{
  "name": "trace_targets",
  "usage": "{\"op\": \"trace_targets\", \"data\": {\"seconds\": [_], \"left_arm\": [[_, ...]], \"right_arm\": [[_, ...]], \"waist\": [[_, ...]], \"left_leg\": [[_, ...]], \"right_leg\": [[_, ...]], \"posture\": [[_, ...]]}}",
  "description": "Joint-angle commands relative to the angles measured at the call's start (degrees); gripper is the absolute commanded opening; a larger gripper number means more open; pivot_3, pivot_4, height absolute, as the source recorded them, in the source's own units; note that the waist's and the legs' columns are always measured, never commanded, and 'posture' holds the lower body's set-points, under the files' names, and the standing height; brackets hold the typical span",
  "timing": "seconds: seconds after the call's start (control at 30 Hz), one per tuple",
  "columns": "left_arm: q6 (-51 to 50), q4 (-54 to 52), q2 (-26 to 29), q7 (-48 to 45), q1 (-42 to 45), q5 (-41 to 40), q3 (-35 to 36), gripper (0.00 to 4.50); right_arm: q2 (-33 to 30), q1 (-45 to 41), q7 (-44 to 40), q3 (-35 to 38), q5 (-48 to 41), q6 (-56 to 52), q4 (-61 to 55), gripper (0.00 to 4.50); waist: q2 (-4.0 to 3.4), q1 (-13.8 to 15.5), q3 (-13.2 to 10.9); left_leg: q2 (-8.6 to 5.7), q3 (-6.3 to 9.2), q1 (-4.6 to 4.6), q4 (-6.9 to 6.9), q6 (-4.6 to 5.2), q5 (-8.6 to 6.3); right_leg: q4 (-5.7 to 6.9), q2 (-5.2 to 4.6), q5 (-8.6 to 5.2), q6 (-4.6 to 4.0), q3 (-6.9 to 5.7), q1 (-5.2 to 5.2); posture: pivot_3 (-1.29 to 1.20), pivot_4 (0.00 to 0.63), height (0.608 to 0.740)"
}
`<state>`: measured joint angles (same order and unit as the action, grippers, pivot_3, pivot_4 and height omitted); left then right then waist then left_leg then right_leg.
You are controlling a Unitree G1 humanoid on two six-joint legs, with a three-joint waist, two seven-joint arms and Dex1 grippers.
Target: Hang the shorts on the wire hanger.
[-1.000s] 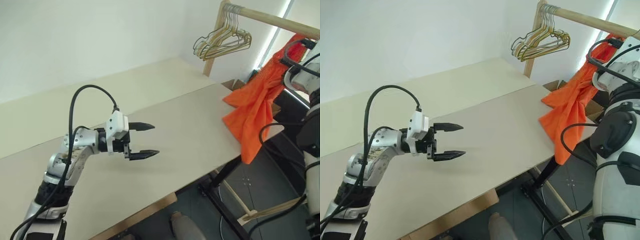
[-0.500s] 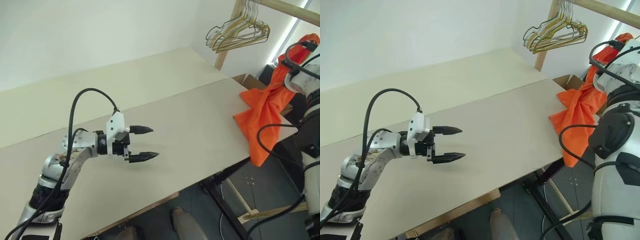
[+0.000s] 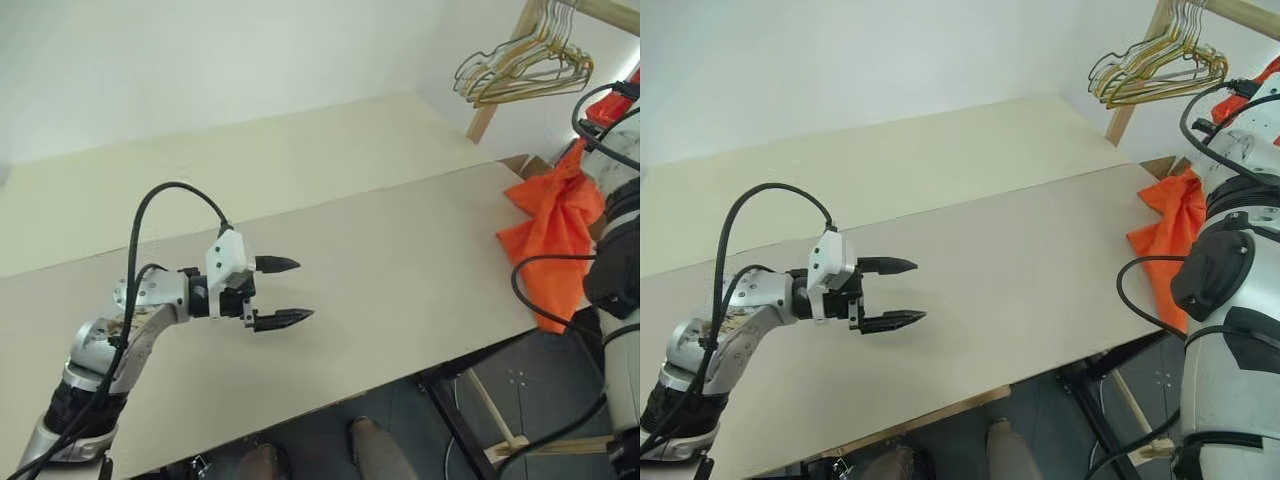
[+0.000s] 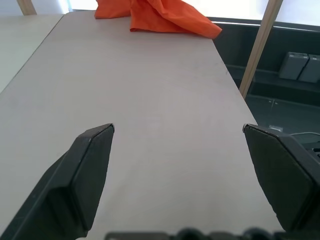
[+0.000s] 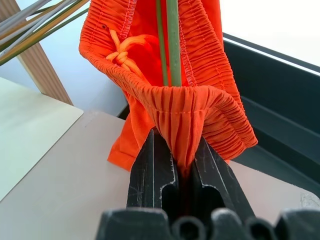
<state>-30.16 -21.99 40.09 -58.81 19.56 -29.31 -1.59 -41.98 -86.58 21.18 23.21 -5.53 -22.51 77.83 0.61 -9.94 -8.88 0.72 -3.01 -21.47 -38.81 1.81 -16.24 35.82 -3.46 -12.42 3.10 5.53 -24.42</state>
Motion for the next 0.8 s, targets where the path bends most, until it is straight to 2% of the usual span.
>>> {"op": "trace_targets", "data": {"seconds": [0.03, 0.23, 0.53, 0.63, 0.8], "left_arm": [[1.3, -1.9, -0.9, 1.3, 0.2, -0.1, 0.1, 4.48], [2.8, -0.4, -0.9, -0.5, 0.4, -0.4, 0.5, 4.48], [5.1, 1.4, -1.7, -0.8, 0.9, 1.0, -0.7, 4.48], [5.6, 1.3, -1.7, -1.2, 0.6, 0.9, -1.0, 4.48], [7.1, 2.7, -2.9, -1.9, 1.4, 1.8, -2.7, 4.48]], "right_arm": [[-0.6, -1.4, 1.5, 0.6, -0.1, 2.4, -1.4, 0.00], [-2.4, -0.4, 2.8, 7.2, -5.6, 2.8, -1.0, 0.00], [-4.5, 0.0, 5.7, 8.6, -5.9, 3.5, -0.9, 0.00], [-4.2, -0.4, 3.5, 7.8, -5.4, 2.4, -0.9, 0.00], [-2.9, -4.8, -0.9, 1.2, -0.5, -0.3, -2.0, 0.00]], "waist": [[0.00, 0.2, 0.0], [-0.02, 0.4, 0.0], [-0.21, -0.2, 0.2], [-0.26, -0.4, 0.2], [-0.61, -1.8, 0.4]], "left_leg": [[0.00, 0.00, 0.00, -0.01, 0.00, 0.00], [0.00, 0.01, -0.06, -0.01, -0.01, 0.00], [-0.03, 0.01, -0.15, -0.06, -0.04, 0.02], [-0.05, 0.00, -0.15, -0.08, -0.06, 0.04], [-0.10, -0.03, -0.14, -0.14, -0.08, 0.05]], "right_leg": [[0.01, 0.00, 0.00, 0.00, 0.00, 0.00], [-0.01, 0.00, 0.01, 0.00, -0.04, -0.02], [0.01, -0.01, 0.02, 0.03, -0.04, -0.06], [0.02, -0.01, 0.03, 0.03, -0.03, -0.06], [0.04, -0.02, 0.06, 0.08, 0.03, -0.06]], "posture": [[-0.05, 0.119, 0.740], [-0.08, 0.089, 0.740], [-0.09, 0.069, 0.740], [-0.10, 0.066, 0.740], [-0.13, 0.054, 0.740]]}}
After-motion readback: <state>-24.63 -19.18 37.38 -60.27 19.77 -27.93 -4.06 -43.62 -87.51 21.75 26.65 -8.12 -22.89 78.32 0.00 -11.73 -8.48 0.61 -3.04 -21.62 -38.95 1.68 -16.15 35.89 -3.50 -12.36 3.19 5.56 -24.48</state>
